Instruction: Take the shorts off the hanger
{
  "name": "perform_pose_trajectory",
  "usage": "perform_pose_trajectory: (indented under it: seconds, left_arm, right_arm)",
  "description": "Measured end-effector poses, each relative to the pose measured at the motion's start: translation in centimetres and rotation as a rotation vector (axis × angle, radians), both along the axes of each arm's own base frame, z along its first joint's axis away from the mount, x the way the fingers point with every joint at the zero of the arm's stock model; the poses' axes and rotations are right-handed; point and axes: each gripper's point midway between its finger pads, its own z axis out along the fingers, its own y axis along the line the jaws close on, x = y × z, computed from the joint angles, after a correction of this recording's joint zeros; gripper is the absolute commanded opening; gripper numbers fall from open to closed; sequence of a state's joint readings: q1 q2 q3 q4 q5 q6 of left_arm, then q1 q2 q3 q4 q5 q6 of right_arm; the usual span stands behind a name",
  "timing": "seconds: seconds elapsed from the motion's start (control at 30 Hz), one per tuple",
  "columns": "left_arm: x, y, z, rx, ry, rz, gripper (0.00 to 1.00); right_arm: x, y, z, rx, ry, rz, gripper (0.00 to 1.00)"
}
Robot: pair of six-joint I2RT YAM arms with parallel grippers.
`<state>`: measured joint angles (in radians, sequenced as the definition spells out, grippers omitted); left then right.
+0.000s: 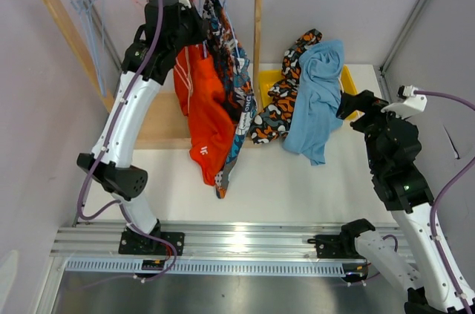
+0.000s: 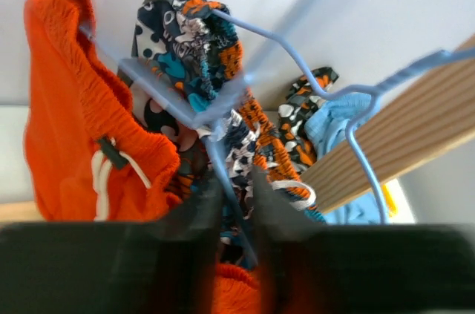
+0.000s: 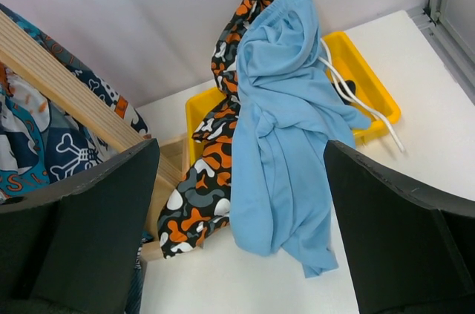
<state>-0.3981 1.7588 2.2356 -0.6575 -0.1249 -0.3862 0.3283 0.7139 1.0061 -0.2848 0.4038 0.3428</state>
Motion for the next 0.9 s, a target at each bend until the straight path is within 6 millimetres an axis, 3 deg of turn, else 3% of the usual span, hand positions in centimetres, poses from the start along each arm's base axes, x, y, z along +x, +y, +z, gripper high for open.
perform_pose_trajectory:
  seconds: [0.03, 0.27, 0.4, 0.47, 0.57, 0.63, 0.73, 0.83, 0.9]
  left_arm:
    - [0.0, 0.0, -0.1, 0.001, 0.005, 0.005, 0.0]
    - [0.0, 0.1, -0.1, 0.017, 0.017, 0.02, 0.0]
    - [-1.1, 0.6, 1.7, 0.011, -0.002, 0.019, 0.0]
    - [-1.9, 0.9, 3.5, -0.002, -0.038, 0.018, 0.0]
    - [-3.4, 1.6, 5.8, -0.018, -0.088, 0.018, 0.0]
    - [-4.6, 2.1, 7.2, -0.024, -0.118, 0.019, 0.0]
    - [-6.4, 3.0, 9.0, -0.04, -0.156, 0.022, 0.0]
    - [-7.8, 3.6, 9.9, -0.047, -0.17, 0.022, 0.0]
    - [-8.4, 3.8, 10.2, -0.049, -0.175, 0.022, 0.0]
  right_arm:
    - [0.0, 0.0, 0.0, -0.001, 0.002, 0.0, 0.99]
    - [0.0, 0.5, -0.5, -0.011, 0.019, 0.024, 0.99]
    - [-0.4, 3.2, 0.2, -0.056, 0.002, 0.148, 0.99]
    - [-0.7, 5.9, 1.8, -0.094, -0.024, 0.264, 0.99]
    - [-1.9, 11.4, 5.8, -0.134, -0.103, 0.466, 0.99]
    - [-3.5, 15.7, 8.8, -0.149, -0.17, 0.601, 0.99]
    - [-6.6, 22.8, 11.8, -0.184, -0.239, 0.764, 0.99]
    - [-9.1, 29.8, 12.5, -0.229, -0.258, 0.867, 1.0]
    - [-9.9, 34.0, 11.3, -0.26, -0.242, 0.911, 0.99]
